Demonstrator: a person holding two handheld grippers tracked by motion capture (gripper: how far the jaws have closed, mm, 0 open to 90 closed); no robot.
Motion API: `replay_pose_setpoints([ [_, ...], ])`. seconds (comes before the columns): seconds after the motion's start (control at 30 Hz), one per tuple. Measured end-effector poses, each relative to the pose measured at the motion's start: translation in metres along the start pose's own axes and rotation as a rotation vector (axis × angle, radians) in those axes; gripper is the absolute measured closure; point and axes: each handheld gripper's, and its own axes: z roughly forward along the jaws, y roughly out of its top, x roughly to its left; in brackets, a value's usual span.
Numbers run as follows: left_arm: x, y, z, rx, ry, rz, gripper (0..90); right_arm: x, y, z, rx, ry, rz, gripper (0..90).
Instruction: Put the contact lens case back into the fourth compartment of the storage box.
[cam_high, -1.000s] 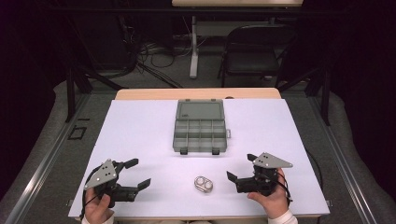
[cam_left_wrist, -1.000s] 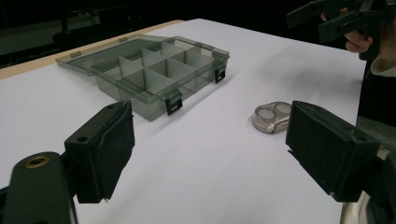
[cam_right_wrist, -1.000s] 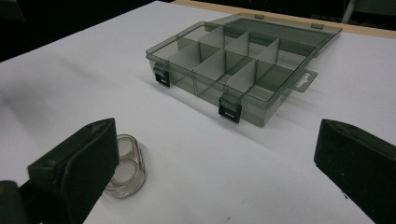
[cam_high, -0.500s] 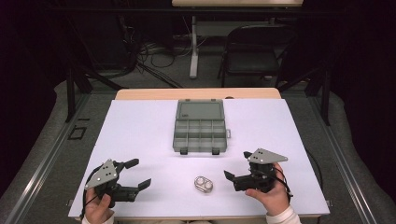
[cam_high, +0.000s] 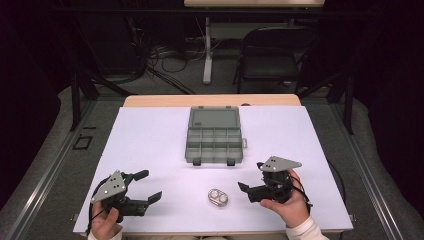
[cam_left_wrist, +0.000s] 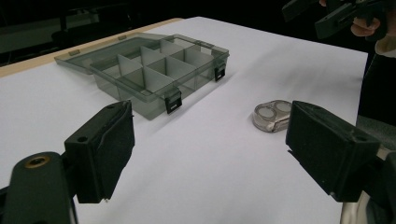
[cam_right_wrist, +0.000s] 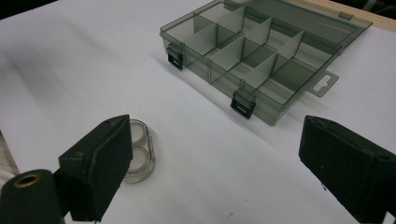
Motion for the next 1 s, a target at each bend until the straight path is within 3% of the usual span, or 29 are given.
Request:
replay_pose_setpoints([
  [0.43, 0.000, 0.000, 0.000, 0.002, -0.010, 0.002, 16.2, 0.007, 0.007, 0.016, 0.108, 0.033, -0.057, 13.8],
  [1.0, 0.000, 0.000, 0.001, 0.003, -0.021, 0.000, 16.2, 0.017, 0.012, 0.034, 0.186, 0.063, -0.106, 14.7],
])
